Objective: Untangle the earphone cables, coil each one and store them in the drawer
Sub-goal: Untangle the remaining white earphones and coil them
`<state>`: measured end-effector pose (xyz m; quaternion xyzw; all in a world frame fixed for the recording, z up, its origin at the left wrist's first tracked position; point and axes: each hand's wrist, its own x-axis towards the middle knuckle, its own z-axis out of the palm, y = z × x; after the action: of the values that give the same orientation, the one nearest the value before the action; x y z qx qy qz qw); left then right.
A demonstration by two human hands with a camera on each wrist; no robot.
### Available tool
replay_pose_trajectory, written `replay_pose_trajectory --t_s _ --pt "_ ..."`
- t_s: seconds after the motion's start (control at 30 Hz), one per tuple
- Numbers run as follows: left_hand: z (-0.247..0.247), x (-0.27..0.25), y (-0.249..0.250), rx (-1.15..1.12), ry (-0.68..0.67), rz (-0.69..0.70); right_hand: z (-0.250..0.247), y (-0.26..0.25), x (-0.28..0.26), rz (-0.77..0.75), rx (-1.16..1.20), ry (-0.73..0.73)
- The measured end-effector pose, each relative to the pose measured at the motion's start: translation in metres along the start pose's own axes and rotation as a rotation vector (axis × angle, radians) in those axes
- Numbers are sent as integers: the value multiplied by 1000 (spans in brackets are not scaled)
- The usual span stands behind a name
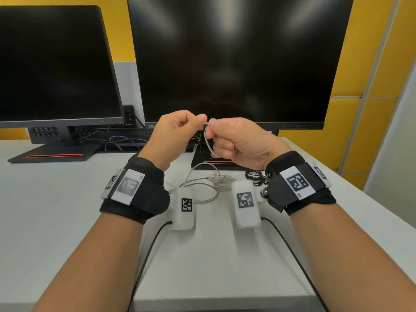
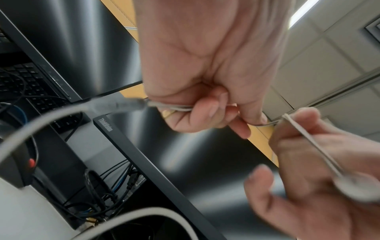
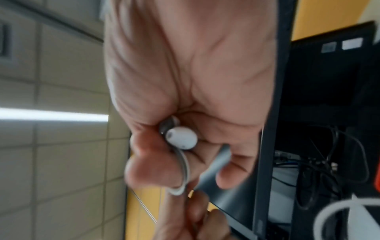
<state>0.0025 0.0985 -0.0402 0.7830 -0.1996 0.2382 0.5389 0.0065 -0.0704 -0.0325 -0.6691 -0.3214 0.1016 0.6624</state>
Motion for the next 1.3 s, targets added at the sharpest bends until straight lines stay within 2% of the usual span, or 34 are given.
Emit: replay_pose_trajectory --t_s 0.1,0.17,0.27,0.33,0.47,0.67,0.83,1.03,1.17,1.23,1.3 --pt "5 -2 1 11 -84 -28 -1 -5 1 -149 276 110" --pt "4 -3 1 92 -189 -89 -4 -4 5 -224 347 193" --pt "4 -7 3 180 -380 -176 -8 2 10 -265 156 321" --pt "5 -10 7 152 -441 -178 -8 5 12 -250 -36 336" --pt "7 -10 10 45 -345 -78 -1 5 8 -112 -246 236" --pt "4 -5 5 16 -137 -3 -5 5 4 16 -305 136" --pt "-1 -3 3 -48 -55 18 0 3 1 106 -169 78" --pt "8 -1 0 -60 6 10 -3 2 1 41 6 108" --pt "7 -3 -1 -9 -52 -45 -4 0 3 47 239 107" --pt "6 -4 -1 82 -143 -93 -5 0 4 -2 356 159" --pt "7 -6 2 145 -255 -168 -7 0 7 -74 344 257"
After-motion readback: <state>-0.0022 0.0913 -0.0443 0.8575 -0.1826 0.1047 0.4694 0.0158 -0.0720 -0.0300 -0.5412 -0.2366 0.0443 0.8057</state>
